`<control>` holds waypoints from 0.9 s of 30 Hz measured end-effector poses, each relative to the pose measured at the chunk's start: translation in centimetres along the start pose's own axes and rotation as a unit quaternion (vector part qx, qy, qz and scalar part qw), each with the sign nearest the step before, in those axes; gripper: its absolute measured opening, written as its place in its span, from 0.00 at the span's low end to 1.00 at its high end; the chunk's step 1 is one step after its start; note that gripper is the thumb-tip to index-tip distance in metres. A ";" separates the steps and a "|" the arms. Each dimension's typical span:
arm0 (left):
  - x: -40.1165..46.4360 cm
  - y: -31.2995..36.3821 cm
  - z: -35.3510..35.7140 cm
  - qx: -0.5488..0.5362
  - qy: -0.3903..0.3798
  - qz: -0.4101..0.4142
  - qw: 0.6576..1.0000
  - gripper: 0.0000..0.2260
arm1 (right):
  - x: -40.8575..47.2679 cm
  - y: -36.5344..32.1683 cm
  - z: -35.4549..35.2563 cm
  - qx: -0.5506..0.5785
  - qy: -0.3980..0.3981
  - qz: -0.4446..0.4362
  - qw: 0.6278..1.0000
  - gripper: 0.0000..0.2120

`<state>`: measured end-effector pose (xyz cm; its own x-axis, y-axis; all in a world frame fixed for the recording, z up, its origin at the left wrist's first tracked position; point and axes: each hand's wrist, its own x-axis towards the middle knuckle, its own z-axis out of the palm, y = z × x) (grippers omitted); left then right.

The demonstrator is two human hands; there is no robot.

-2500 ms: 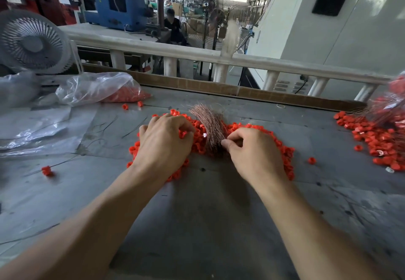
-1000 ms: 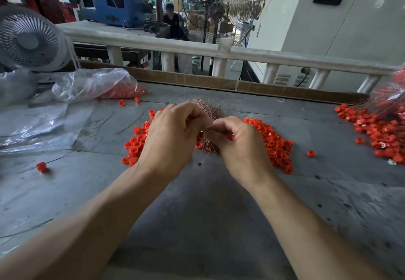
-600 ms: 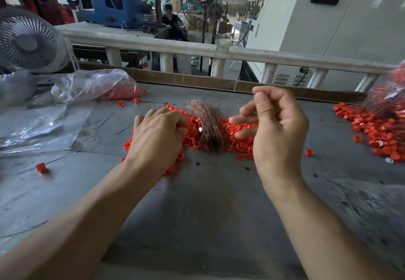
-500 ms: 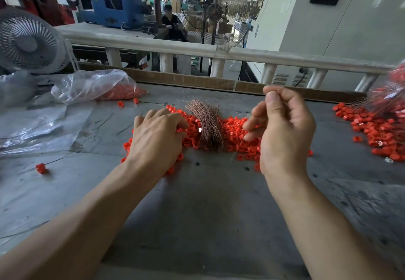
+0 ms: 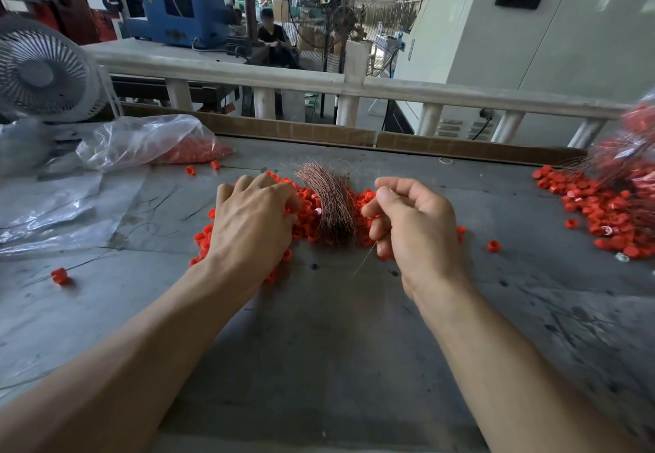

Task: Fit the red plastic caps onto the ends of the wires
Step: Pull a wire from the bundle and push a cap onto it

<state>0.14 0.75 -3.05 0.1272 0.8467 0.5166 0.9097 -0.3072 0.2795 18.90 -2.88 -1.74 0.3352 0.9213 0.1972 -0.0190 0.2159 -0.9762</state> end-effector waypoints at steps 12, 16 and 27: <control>-0.2 0.5 -0.7 -0.203 0.053 -0.049 0.976 0.05 | -0.5 0.5 0.2 -0.121 -0.008 -0.107 0.987 0.06; -0.5 1.4 -0.9 -0.394 -0.004 -0.116 0.912 0.05 | -0.8 0.1 0.3 -0.142 -0.016 -0.147 0.979 0.05; -0.7 2.6 -1.6 -0.594 -0.082 -0.165 0.783 0.11 | -1.0 0.1 0.5 -0.144 -0.055 -0.142 0.978 0.09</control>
<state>1.80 -1.34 -1.39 0.1012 0.9795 0.1744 -0.0928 -0.1652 0.9819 18.10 -3.65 -1.95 0.1853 0.8699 0.4572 0.3311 0.3828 -0.8625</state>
